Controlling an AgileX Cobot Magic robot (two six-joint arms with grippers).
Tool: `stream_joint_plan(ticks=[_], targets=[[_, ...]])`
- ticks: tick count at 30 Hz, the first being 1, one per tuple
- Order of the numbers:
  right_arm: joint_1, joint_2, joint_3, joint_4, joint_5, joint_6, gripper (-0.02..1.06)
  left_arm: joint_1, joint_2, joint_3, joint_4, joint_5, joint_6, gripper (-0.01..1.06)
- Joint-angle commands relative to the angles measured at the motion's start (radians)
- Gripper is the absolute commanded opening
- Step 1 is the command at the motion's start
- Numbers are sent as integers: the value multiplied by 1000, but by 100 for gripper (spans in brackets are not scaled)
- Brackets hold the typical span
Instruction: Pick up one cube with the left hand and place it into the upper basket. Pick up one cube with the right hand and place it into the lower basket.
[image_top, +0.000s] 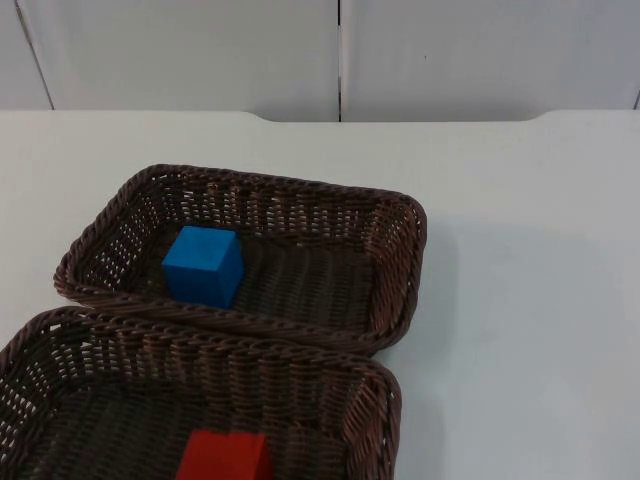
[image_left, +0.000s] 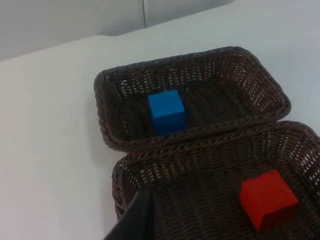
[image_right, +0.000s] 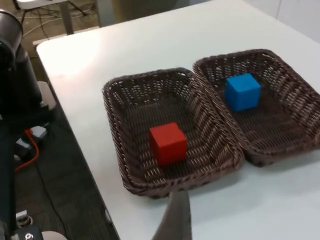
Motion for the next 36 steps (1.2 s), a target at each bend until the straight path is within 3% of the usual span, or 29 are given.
stream_joint_plan(ticks=[1,8,16,21,23,36], targets=[[6,-47,3,-15,42,17,69,-8,-4,7,11,-2,-5,105],[6,-178,3,-79,169,107,69,-8,-4,7,12,-2,-7,105],[6,-204,7,-81,253,114,69,-8,-4,7,6,-4,-9,105],[6,-204,45,-86,246,114,69,-8,-4,7,-21,-4,-9,105],[6,-204,74,-82,196,114,69,-8,-4,7,-7,-2,-4,105],[6,-204,74,-82,198,114,69,-8,-4,7,38,5,2,105]])
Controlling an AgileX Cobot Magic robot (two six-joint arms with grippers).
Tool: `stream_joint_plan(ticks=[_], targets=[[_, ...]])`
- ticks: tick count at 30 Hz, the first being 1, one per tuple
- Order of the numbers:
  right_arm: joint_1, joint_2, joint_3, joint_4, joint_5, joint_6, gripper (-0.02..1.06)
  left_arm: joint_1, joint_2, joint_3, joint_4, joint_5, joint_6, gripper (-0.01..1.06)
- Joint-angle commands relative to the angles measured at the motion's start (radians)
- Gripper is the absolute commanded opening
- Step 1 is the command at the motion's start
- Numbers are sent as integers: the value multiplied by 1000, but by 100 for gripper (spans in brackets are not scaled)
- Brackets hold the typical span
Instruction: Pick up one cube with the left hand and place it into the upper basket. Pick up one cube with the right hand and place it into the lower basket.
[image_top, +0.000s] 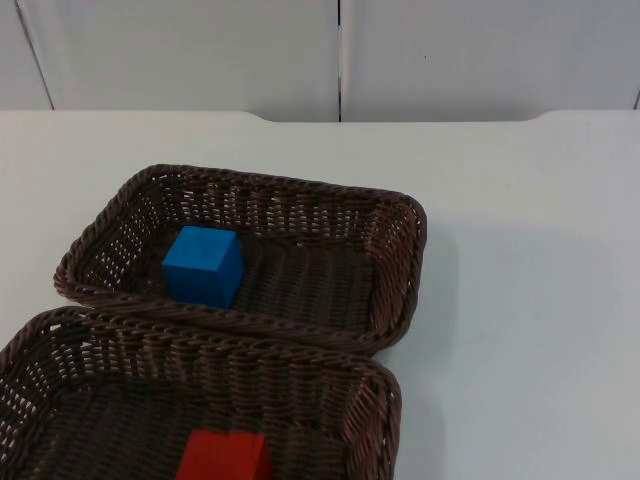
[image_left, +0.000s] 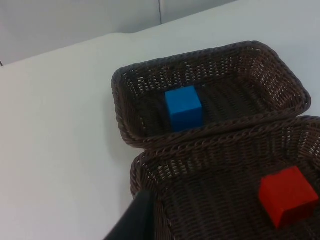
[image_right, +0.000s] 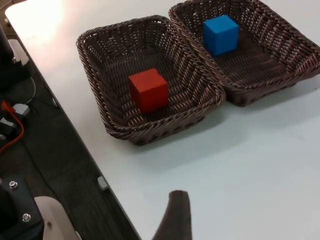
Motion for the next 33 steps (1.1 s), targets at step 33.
stream_joint_plan(ticks=[33], targets=[[6,-3,4,-2,-15,2,105,-8,-4,26,103,8,-92,105]])
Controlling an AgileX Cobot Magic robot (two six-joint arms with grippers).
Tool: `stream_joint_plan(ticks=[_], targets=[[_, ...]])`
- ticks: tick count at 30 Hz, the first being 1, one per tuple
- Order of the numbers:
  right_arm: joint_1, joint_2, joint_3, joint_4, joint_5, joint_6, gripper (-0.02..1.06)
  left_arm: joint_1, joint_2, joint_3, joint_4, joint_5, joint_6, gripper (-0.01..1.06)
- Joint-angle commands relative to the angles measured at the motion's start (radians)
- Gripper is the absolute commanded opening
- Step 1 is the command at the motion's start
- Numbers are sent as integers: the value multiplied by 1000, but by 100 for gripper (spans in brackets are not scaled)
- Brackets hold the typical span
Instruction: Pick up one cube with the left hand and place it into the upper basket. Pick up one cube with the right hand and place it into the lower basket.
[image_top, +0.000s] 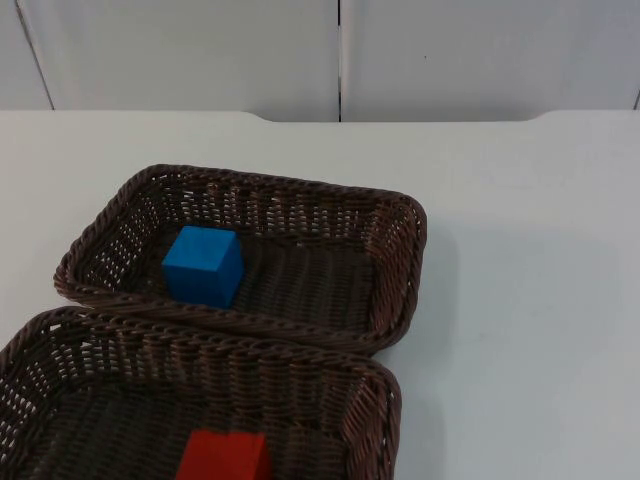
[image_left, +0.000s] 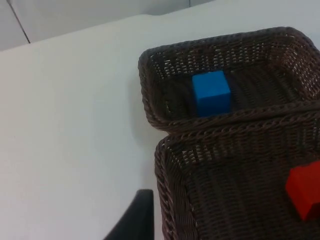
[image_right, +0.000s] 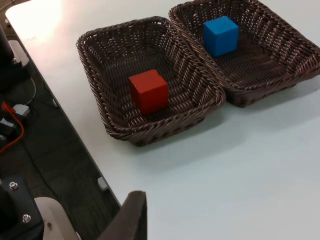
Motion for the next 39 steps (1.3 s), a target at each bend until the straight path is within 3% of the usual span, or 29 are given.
stream_joint_plan(ticks=[1,33,39], targets=[[6,-3,4,-2,-13,2,105,-8,-4,5,10,0,-14,105],[4,-3,4,2,-14,4,105,-8,-4,5,10,0,-14,105],[-59,-3,4,5,-14,4,105,-8,-4,5,10,0,-14,105]])
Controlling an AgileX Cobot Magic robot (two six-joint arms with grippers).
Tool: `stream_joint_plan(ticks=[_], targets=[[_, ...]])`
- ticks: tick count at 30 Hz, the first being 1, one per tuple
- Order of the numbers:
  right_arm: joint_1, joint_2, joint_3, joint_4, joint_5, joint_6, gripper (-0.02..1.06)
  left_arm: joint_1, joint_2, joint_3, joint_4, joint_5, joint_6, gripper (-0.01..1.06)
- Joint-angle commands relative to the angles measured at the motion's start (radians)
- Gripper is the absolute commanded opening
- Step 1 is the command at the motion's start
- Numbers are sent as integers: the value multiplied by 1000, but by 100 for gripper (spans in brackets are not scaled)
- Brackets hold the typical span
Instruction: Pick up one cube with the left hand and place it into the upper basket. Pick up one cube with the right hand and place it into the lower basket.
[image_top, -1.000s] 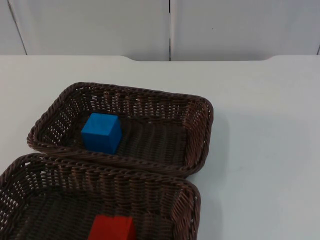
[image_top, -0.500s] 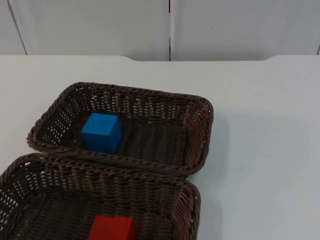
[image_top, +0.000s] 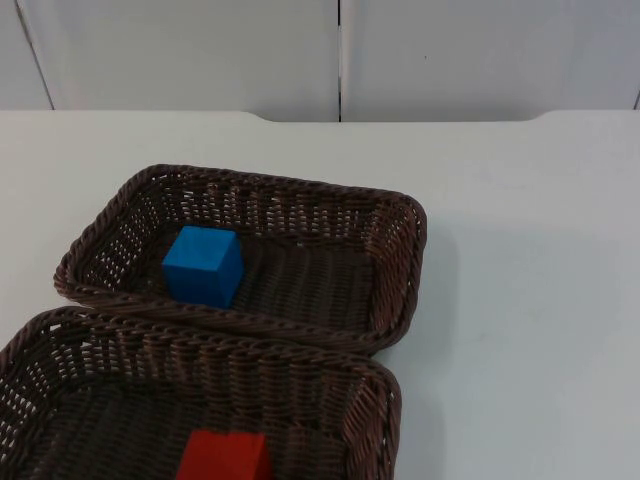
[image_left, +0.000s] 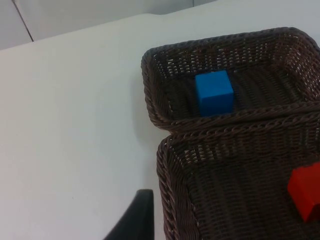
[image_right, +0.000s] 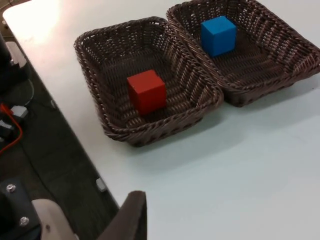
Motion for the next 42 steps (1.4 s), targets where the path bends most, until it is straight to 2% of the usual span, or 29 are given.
stream_joint_plan(ticks=[1,5,6,10,11,22,42], targets=[[-32,-3,4,5,-13,2,105,-8,-4,5,4,0,-6,105],[-129,-3,4,4,-13,2,105,-8,-4,5,4,0,-6,105],[-129,-3,4,4,-13,2,105,-8,-4,5,4,0,-6,105],[-258,-3,4,4,-13,2,105,-8,-4,5,4,0,-6,105],[-258,-3,4,4,-13,2,105,-8,-4,5,4,0,-6,105],[-519,-3,4,4,-13,2,105,-8,-4,5,4,0,-6,105],[-835,-3,4,4,-13,2,105,-8,-4,5,4,0,-6,105]])
